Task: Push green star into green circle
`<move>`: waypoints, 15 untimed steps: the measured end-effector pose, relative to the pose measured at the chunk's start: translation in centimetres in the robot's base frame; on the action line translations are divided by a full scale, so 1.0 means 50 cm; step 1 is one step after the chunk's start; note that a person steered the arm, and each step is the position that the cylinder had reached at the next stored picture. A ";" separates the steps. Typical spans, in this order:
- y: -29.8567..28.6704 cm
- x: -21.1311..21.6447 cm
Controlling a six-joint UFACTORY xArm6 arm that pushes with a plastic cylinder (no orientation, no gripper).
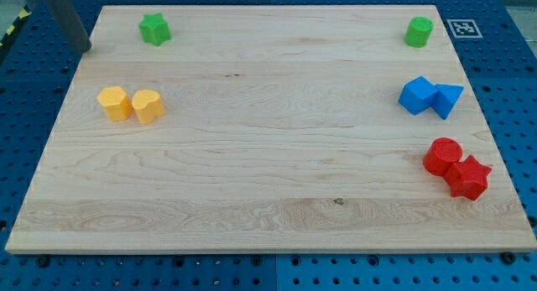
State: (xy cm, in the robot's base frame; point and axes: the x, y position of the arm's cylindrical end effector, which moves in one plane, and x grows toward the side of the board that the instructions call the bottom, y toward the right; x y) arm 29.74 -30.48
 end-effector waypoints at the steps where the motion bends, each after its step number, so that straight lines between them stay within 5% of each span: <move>1: 0.001 -0.061; 3: 0.061 -0.151; 5: 0.278 -0.100; 7: 0.126 -0.098; 8: 0.152 -0.085; 10: 0.471 -0.071; 13: 0.202 -0.036; 15: 0.455 0.017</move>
State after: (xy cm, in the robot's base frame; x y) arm 30.57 -7.74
